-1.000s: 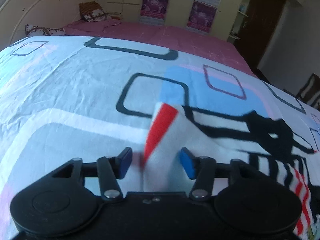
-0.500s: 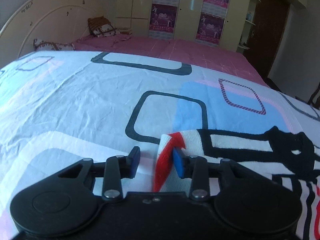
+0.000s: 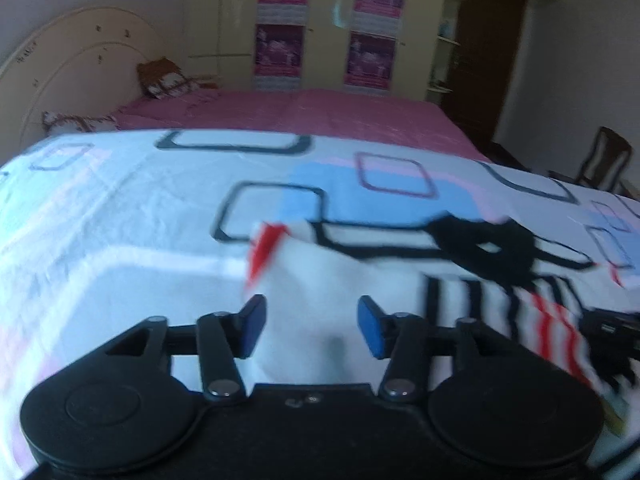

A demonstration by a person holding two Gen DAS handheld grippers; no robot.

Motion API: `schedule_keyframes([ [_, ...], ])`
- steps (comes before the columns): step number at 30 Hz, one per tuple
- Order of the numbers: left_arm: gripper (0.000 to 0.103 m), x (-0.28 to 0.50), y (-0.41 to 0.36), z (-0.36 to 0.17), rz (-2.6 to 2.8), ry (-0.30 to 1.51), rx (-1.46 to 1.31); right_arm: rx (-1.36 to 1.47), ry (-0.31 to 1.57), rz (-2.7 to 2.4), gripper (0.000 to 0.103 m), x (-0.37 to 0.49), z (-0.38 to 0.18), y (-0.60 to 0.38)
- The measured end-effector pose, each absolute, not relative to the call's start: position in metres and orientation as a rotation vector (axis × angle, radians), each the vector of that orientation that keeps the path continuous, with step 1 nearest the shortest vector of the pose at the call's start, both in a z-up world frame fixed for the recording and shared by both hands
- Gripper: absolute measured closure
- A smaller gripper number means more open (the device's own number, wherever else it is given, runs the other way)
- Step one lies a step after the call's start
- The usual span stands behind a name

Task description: Fold small clothes

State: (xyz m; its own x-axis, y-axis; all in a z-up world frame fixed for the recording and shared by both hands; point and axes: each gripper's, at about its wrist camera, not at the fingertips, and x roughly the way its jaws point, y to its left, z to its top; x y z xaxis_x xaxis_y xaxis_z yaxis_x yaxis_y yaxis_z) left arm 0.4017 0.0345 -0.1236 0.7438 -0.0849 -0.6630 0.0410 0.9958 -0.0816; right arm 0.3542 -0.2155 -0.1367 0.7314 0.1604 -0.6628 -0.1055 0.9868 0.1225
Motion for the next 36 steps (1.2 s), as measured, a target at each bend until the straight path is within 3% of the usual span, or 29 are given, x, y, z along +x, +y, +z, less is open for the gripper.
schedule_keyframes([
  [13, 0.045, 0.379, 0.019, -0.157, -0.078, 0.801, 0.022, 0.036, 0.796, 0.101, 0.090, 0.329, -0.154, -0.228],
  [14, 0.045, 0.379, 0.018, -0.157, -0.074, 0.799, 0.029, 0.035, 0.793, 0.102, 0.086, 0.327, -0.154, -0.229],
  [15, 0.045, 0.378, 0.017, -0.158, -0.072, 0.798, 0.035, 0.025, 0.792, 0.099, 0.072, 0.325, -0.154, -0.229],
  [18, 0.045, 0.379, 0.016, -0.158, -0.066, 0.798, 0.043, -0.010, 0.783, 0.085, 0.059, 0.323, -0.161, -0.234],
  [36, 0.045, 0.366, 0.003, -0.144, 0.035, 0.807, 0.082, 0.028, 0.794, 0.147, 0.059, 0.309, -0.152, -0.275],
])
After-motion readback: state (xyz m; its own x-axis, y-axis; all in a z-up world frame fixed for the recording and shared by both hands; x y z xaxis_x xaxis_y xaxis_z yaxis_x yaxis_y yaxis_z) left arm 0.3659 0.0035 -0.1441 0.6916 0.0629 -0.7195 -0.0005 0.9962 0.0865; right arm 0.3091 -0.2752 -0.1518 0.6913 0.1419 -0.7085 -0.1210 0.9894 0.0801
